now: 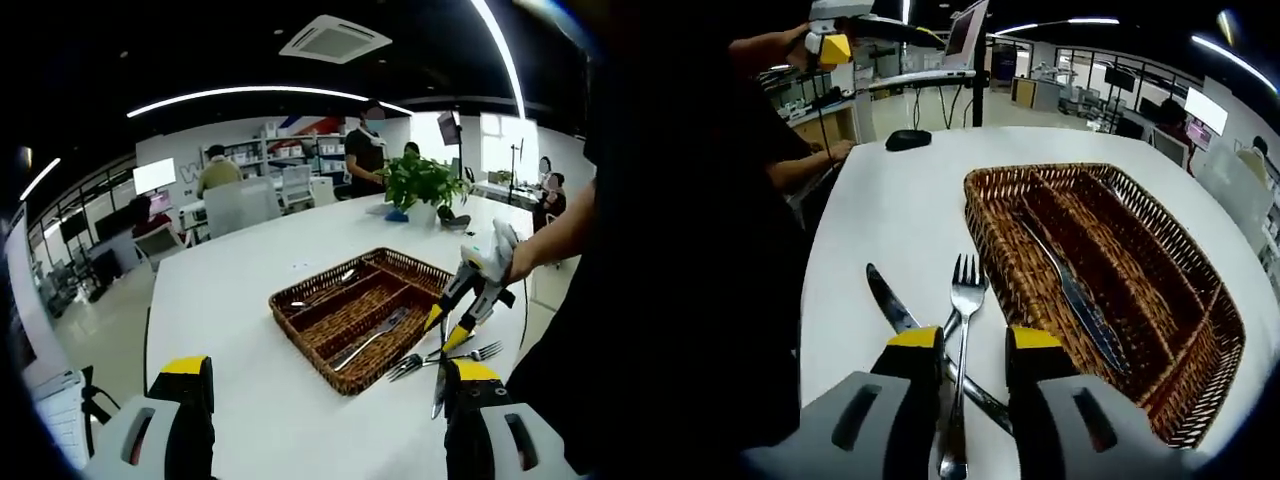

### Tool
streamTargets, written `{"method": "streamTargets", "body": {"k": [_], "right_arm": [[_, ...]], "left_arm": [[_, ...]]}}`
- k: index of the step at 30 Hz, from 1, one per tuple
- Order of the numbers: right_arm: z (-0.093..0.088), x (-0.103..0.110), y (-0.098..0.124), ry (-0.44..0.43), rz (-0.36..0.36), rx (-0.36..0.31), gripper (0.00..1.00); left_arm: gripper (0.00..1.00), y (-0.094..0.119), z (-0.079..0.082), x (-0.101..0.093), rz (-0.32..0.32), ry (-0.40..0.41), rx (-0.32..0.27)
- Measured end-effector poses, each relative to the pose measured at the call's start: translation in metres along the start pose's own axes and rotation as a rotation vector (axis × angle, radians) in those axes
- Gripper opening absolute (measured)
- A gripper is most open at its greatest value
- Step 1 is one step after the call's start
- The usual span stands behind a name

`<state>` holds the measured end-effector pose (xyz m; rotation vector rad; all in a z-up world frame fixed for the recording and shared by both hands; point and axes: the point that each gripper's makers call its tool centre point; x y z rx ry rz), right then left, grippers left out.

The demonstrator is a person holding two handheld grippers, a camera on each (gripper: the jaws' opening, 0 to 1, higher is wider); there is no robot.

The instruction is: Arrange the knives, forks, and spoons in their matching storage slots by inserting each utensil handle-first until every utensil is classified and aligned in the correct compartment

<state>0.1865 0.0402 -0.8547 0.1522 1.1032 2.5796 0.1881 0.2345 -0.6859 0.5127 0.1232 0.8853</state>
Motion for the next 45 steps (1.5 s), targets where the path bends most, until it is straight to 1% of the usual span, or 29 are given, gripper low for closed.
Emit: {"method": "streamTargets", "body": {"k": [2,5,8,10,15,18,21,26,27,29,30,33,38,45], "right_arm": [[-0.003,0.0,-0.007,-0.003,0.0,0.001,0.21],[-0.008,0.0,-0.012,-0.007,0.01,0.02,0.13],[-0.009,0.0,-0.015,-0.019,0.012,0.018,0.14],[-0.009,0.002,-0.016,-0.013,0.019,0.02,0.12],[-0.007,0.004,-0.019,-0.006,0.024,0.015,0.12],[-0.004,0.005,-0.021,0.036,0.024,0.001,0.11],[-0.002,0.005,-0.022,0.049,0.031,-0.001,0.08],[0.0,0.001,-0.025,0.014,0.039,-0.005,0.08],[0.0,0.001,-0.025,0.004,0.046,-0.01,0.06],[0.002,0.004,-0.027,0.022,0.062,-0.021,0.03],[0.002,0.002,-0.028,0.031,0.056,-0.027,0.03],[0.004,0.002,-0.029,0.028,0.067,-0.032,0.02],[0.005,0.003,-0.029,0.039,0.068,-0.025,0.01],[0.001,0.005,-0.025,0.091,0.075,0.012,0.0]], "left_arm": [[1.0,0.0,0.0,-0.001,-0.002,0.0,0.002],[1.0,0.0,0.0,-0.001,-0.007,-0.002,0.003],[1.0,0.001,-0.001,0.0,-0.006,-0.003,0.005],[1.0,0.002,-0.001,0.0,-0.002,-0.001,0.007],[1.0,0.005,-0.002,0.001,0.004,0.004,0.01],[1.0,0.006,-0.003,0.001,0.005,0.006,0.014],[1.0,0.005,-0.004,0.001,0.005,0.007,0.016],[1.0,0.003,-0.002,0.001,0.003,0.008,0.014],[1.0,0.002,-0.002,0.002,0.002,0.007,0.014],[1.0,0.001,-0.001,0.001,-0.001,0.006,0.012],[1.0,0.0,0.0,0.001,0.0,0.007,0.01],[1.0,-0.001,0.001,0.0,-0.003,0.006,0.011],[1.0,-0.002,0.001,-0.002,-0.01,0.006,0.012],[1.0,-0.004,0.0,-0.002,-0.013,0.005,0.013]]}}
Point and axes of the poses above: the point that each gripper's makers call its tool centre point, and the gripper's own axes: y roughly backward along the fingers, x roughly to its left, z roughly out of its top, and after that the axes turned 2 degrees about -y, right-handed
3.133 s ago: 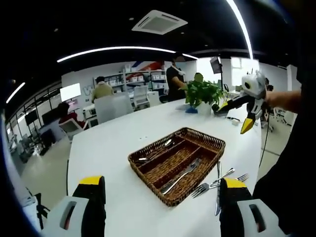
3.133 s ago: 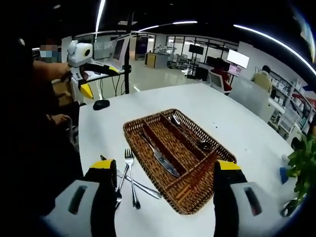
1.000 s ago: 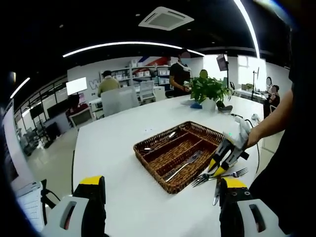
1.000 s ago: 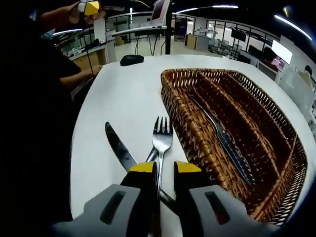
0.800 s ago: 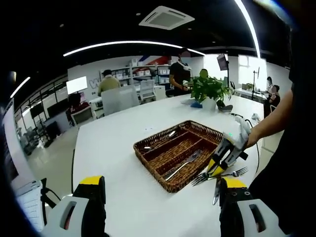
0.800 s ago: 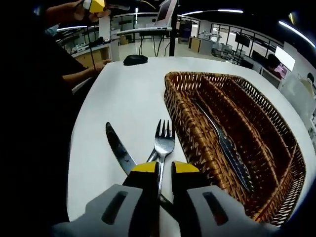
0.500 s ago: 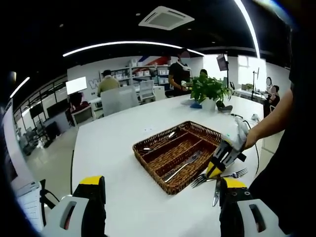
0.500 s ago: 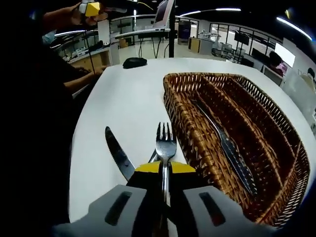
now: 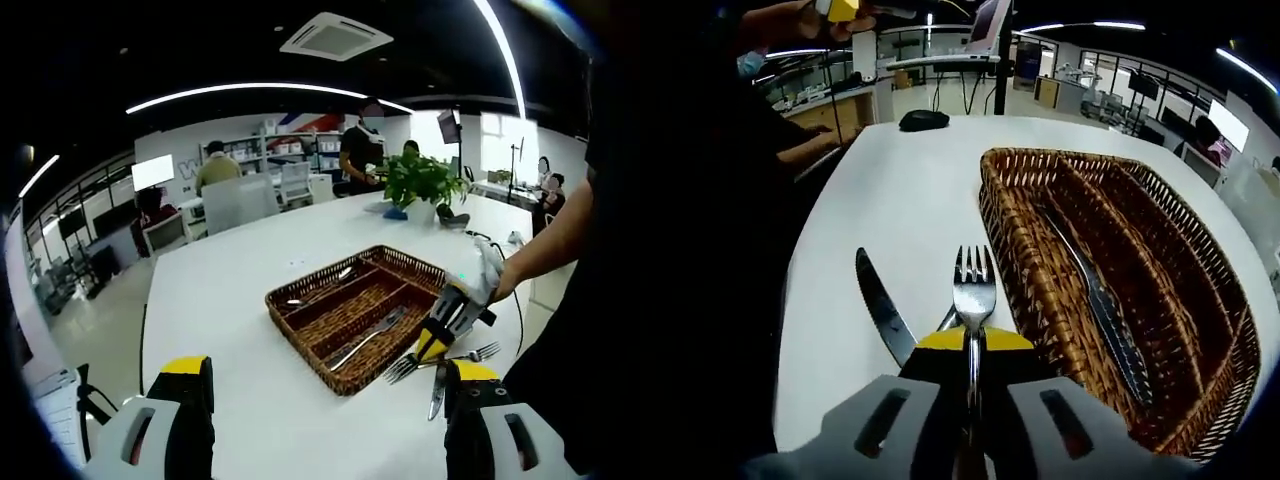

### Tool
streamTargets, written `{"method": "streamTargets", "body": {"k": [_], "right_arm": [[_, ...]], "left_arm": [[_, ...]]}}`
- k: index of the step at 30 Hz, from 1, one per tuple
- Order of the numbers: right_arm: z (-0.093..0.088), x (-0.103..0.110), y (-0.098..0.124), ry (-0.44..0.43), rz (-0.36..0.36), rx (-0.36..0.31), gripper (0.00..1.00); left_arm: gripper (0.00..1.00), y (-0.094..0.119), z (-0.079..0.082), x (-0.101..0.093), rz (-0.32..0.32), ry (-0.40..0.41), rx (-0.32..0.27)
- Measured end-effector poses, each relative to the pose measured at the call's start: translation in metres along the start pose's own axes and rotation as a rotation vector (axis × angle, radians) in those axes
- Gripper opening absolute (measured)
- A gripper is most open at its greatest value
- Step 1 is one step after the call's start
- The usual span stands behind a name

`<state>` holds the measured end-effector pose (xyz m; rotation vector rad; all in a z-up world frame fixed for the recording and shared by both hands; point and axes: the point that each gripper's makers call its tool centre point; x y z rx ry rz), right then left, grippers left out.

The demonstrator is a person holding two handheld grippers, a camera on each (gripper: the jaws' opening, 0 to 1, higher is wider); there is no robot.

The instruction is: Arrange the knives, forks, and spoons in their matching storage slots by inserting each utensil handle-first until every utensil is classified and aligned in the correct compartment

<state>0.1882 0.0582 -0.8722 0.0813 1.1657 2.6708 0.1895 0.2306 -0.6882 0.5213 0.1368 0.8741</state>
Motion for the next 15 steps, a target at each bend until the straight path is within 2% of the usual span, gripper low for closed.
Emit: {"method": "streamTargets", "body": {"k": [9,11,15], "right_arm": [[0.008,0.008,0.012,0.041,0.009,0.036,0.0],[0.006,0.01,0.017,0.036,0.022,0.068,0.0],[0.014,0.009,0.028,0.03,0.024,0.059,0.0]], "left_arm": [[1.0,-0.005,0.005,-0.004,-0.019,-0.013,-0.016],[1.0,-0.005,0.005,-0.005,-0.022,-0.018,-0.016],[1.0,-0.007,0.003,-0.007,-0.03,-0.024,-0.018]]}}
Point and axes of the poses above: the point that each gripper's makers call its tool centre point, and the gripper's own axes: y roughly backward along the fingers, x roughly to its left, z roughly out of its top, and after that the axes turned 2 degrees about -y, right-handed
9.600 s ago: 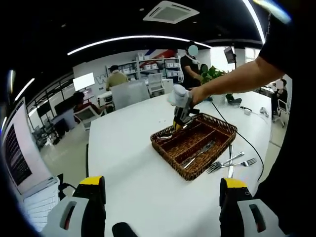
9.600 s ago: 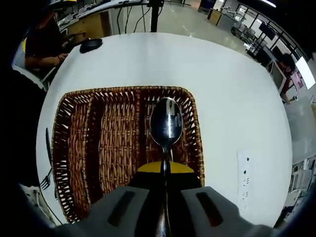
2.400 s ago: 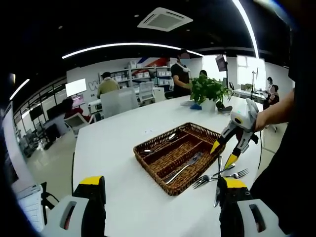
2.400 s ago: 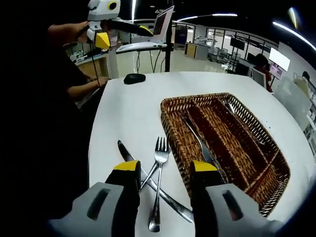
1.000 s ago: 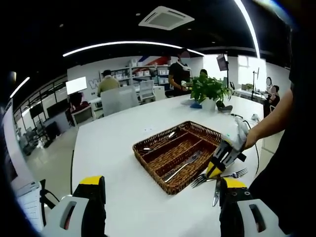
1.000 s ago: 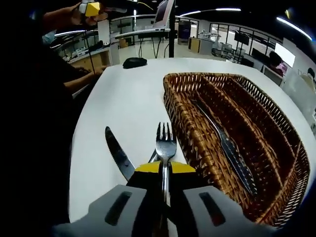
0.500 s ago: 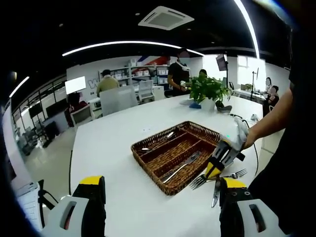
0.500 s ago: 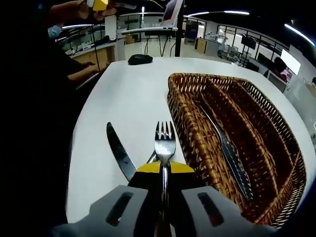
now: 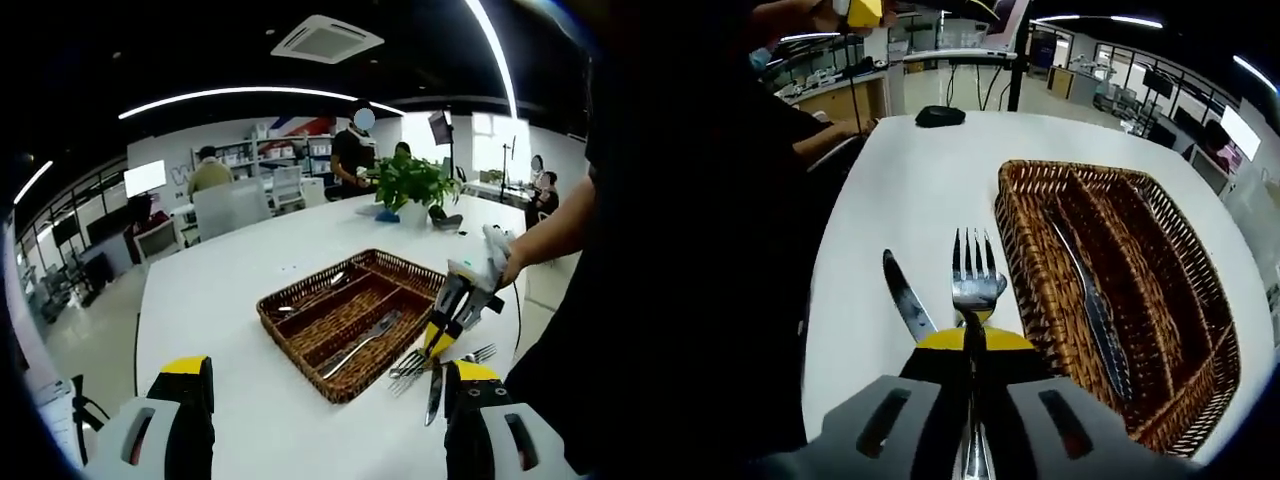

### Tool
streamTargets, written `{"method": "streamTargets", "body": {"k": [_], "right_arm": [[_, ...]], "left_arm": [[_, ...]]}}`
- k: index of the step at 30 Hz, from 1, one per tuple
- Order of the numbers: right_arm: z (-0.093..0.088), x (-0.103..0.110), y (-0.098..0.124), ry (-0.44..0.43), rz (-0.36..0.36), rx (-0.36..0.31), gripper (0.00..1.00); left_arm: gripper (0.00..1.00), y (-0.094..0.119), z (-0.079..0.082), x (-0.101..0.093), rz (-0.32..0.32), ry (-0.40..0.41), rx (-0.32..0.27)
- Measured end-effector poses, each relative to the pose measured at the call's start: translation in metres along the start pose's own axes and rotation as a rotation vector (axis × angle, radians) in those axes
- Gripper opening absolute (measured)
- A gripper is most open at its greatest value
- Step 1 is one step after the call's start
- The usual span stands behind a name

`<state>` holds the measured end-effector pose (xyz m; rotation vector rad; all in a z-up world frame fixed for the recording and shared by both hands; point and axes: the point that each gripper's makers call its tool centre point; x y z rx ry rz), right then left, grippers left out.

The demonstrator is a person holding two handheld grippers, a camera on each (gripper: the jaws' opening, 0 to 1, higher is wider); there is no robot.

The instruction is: Arrange the knives, forks, and spoons in their matching storage slots by inserting each utensil handle-first until every utensil is classified and aligned in the correct compartment

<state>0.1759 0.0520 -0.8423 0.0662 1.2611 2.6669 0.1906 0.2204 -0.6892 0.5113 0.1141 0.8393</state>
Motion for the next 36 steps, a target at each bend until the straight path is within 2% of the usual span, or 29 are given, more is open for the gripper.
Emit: {"method": "streamTargets", "body": {"k": [8,13,19,24,32,33,34,36], "right_arm": [[0.017,-0.009,0.028,0.023,-0.029,-0.003,0.0],[0.037,-0.013,0.058,0.057,-0.055,-0.021,0.0],[0.052,-0.01,0.083,0.075,-0.024,-0.014,0.0],[0.077,-0.014,0.113,0.1,-0.048,-0.023,0.0],[0.089,-0.025,0.134,0.131,-0.086,0.004,0.0],[0.093,-0.025,0.137,0.092,-0.078,-0.008,0.0],[0.094,-0.028,0.136,0.091,-0.092,-0.01,0.0],[0.083,-0.033,0.128,0.11,-0.098,0.017,0.0]], "left_arm": [[1.0,0.001,0.0,-0.004,-0.016,-0.003,-0.007],[1.0,0.003,0.001,-0.007,-0.016,-0.006,-0.012],[1.0,0.004,0.003,-0.009,-0.024,-0.019,-0.011],[1.0,0.003,0.007,-0.01,-0.031,-0.028,-0.012],[1.0,-0.002,0.011,-0.012,-0.047,-0.038,-0.013],[1.0,-0.003,0.01,-0.013,-0.054,-0.036,-0.01],[1.0,-0.005,0.01,-0.013,-0.056,-0.035,-0.009],[1.0,-0.007,0.011,-0.012,-0.056,-0.04,-0.006]]}}
Point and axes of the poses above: the point that each gripper's makers call its tool centre point, and the gripper's own axes: y roughly backward along the fingers, x roughly to its left, z roughly out of its top, and after that the axes turned 2 degrees about -y, right-handed
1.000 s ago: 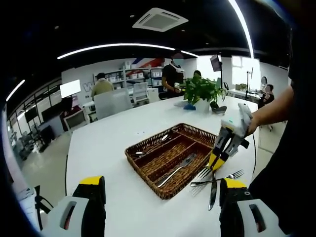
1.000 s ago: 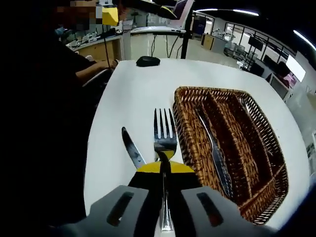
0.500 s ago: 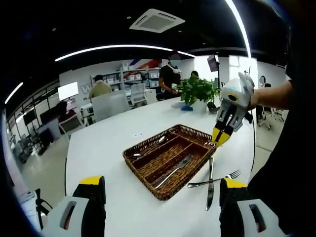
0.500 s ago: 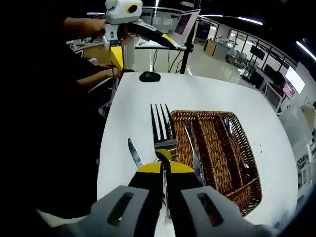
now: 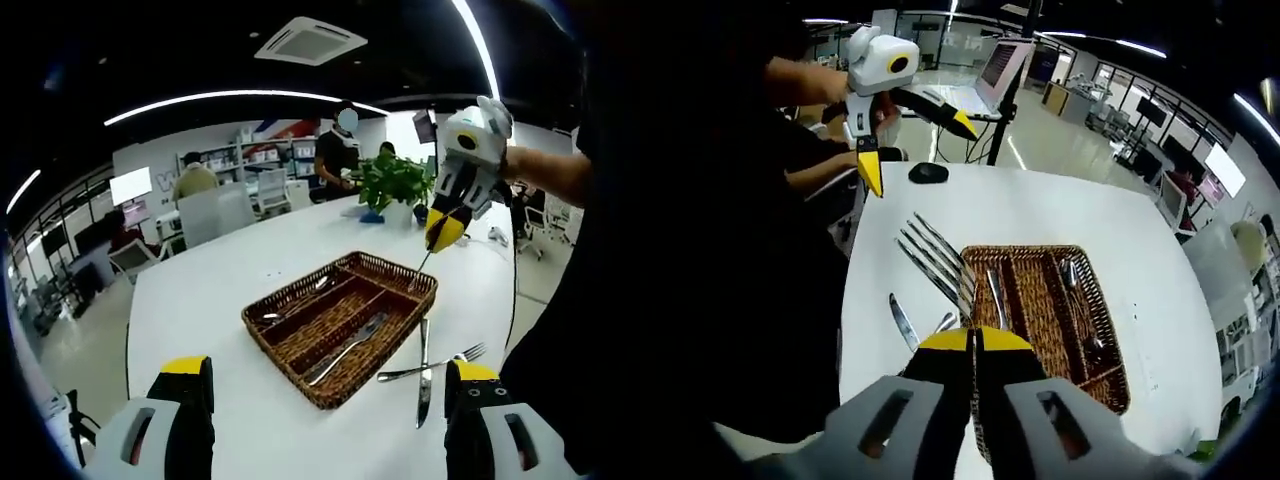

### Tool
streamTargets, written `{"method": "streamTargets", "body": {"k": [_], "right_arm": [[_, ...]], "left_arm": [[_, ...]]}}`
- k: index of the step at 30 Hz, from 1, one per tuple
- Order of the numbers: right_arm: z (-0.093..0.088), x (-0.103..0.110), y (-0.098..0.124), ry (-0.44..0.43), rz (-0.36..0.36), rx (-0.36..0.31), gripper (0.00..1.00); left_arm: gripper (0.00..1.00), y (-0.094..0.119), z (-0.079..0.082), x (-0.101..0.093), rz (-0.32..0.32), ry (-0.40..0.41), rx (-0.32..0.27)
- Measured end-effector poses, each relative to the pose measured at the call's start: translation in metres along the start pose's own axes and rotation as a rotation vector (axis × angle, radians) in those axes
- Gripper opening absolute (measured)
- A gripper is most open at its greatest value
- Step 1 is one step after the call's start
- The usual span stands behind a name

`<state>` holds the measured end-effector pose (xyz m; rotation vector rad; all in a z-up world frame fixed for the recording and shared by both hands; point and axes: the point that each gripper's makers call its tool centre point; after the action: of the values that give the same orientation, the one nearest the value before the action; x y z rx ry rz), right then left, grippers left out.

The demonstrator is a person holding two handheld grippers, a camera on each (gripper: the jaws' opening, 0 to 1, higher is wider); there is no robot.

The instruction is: Arrange the knives, forks, and spoons in their matching storage slots by inserting each utensil handle-first until every utensil is classified and aligned in the correct compartment

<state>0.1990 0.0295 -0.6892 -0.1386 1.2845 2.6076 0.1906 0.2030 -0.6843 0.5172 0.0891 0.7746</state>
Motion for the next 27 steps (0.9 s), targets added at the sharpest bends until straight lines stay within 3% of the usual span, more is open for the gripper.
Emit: {"method": "streamTargets", "body": {"k": [3,13,27], "right_arm": [[-0.004,-0.004,-0.006,-0.071,-0.017,-0.037,0.0],[-0.006,0.0,0.007,-0.003,-0.053,0.049,0.0],[-0.002,-0.004,0.021,0.001,-0.078,0.084,0.0]], "left_arm": [[1.0,0.0,0.006,0.0,0.003,0.001,-0.017],[1.0,0.005,0.001,-0.001,0.018,0.012,-0.011],[1.0,0.01,0.0,-0.002,0.027,0.019,-0.022]]}}
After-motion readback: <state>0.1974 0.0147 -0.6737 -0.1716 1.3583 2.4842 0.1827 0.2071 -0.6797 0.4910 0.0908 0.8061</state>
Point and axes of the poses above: the point that each gripper's makers call its tool centre point, and the gripper's own axes: y roughly backward along the fingers, x roughly to its left, z roughly out of its top, and after that the axes turned 2 degrees about -y, right-handed
